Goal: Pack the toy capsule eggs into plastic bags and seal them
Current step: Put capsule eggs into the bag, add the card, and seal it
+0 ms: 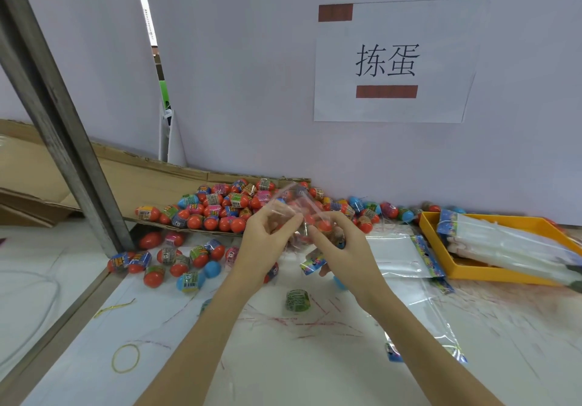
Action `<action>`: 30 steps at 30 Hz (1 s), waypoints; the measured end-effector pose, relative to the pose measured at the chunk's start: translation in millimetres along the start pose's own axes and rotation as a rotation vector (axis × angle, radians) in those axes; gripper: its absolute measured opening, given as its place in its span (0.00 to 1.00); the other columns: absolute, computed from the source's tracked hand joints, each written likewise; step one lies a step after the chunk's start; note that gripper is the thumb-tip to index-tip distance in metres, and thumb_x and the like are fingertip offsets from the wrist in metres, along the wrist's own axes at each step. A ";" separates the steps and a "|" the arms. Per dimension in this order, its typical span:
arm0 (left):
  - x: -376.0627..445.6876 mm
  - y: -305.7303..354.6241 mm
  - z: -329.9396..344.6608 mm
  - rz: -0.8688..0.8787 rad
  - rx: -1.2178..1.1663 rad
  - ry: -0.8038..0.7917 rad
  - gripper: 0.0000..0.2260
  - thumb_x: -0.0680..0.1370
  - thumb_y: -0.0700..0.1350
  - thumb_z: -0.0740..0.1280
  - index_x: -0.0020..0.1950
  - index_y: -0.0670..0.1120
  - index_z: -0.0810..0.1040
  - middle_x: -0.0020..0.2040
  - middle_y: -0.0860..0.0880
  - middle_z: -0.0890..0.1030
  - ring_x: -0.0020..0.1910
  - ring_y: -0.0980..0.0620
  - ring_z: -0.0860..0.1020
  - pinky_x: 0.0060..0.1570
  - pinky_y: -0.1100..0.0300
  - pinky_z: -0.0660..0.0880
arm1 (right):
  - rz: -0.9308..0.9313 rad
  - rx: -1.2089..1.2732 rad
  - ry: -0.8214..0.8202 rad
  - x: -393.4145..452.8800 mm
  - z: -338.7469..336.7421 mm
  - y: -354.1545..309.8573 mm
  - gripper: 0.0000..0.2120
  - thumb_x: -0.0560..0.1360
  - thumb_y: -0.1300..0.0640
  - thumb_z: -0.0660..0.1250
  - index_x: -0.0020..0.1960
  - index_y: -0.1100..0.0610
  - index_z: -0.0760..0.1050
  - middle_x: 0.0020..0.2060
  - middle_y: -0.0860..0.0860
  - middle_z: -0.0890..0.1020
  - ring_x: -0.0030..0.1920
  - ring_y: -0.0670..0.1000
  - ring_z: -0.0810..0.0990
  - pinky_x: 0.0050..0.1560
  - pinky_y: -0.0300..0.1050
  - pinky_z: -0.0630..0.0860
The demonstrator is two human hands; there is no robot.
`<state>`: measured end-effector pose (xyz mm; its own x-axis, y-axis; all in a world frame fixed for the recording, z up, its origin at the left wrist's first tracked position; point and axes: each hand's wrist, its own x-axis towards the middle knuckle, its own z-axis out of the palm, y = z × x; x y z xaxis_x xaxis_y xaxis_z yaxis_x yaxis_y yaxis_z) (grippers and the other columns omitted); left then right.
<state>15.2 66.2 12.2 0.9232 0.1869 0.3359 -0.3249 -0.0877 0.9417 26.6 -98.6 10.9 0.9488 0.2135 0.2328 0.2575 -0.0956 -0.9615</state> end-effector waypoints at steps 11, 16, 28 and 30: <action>3.9 7.4 -10.2 -0.074 -0.167 -0.025 0.11 0.77 0.50 0.75 0.56 0.47 0.86 0.52 0.43 0.88 0.52 0.41 0.87 0.47 0.49 0.84 | -0.063 0.012 -0.136 -4.6 10.3 2.9 0.19 0.77 0.55 0.76 0.63 0.48 0.71 0.49 0.42 0.84 0.44 0.46 0.85 0.41 0.39 0.82; 10.2 6.1 -25.5 -0.053 -0.106 0.343 0.07 0.80 0.50 0.73 0.54 0.48 0.86 0.46 0.46 0.88 0.48 0.44 0.87 0.53 0.43 0.84 | -0.163 -0.315 -0.234 -11.2 15.8 12.3 0.19 0.81 0.55 0.70 0.69 0.45 0.68 0.60 0.37 0.80 0.59 0.37 0.78 0.52 0.34 0.77; 14.1 -3.4 -35.5 0.070 0.135 0.539 0.10 0.83 0.50 0.70 0.46 0.45 0.83 0.35 0.57 0.84 0.34 0.64 0.81 0.36 0.71 0.75 | -0.216 -0.661 -0.358 -11.5 44.7 26.7 0.15 0.79 0.48 0.72 0.58 0.43 0.67 0.52 0.39 0.73 0.52 0.44 0.71 0.46 0.30 0.66; 14.3 -4.7 -35.5 0.065 0.138 0.531 0.11 0.83 0.51 0.70 0.46 0.45 0.83 0.37 0.56 0.85 0.36 0.62 0.82 0.38 0.70 0.76 | -0.205 -0.655 -0.328 -11.2 43.6 28.0 0.13 0.80 0.47 0.71 0.57 0.42 0.67 0.48 0.35 0.71 0.49 0.42 0.71 0.44 0.29 0.66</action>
<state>22.6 104.0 13.3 0.6601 0.6411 0.3914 -0.3149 -0.2369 0.9191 15.2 -61.3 -25.0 0.7933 0.5577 0.2442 0.5761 -0.5582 -0.5970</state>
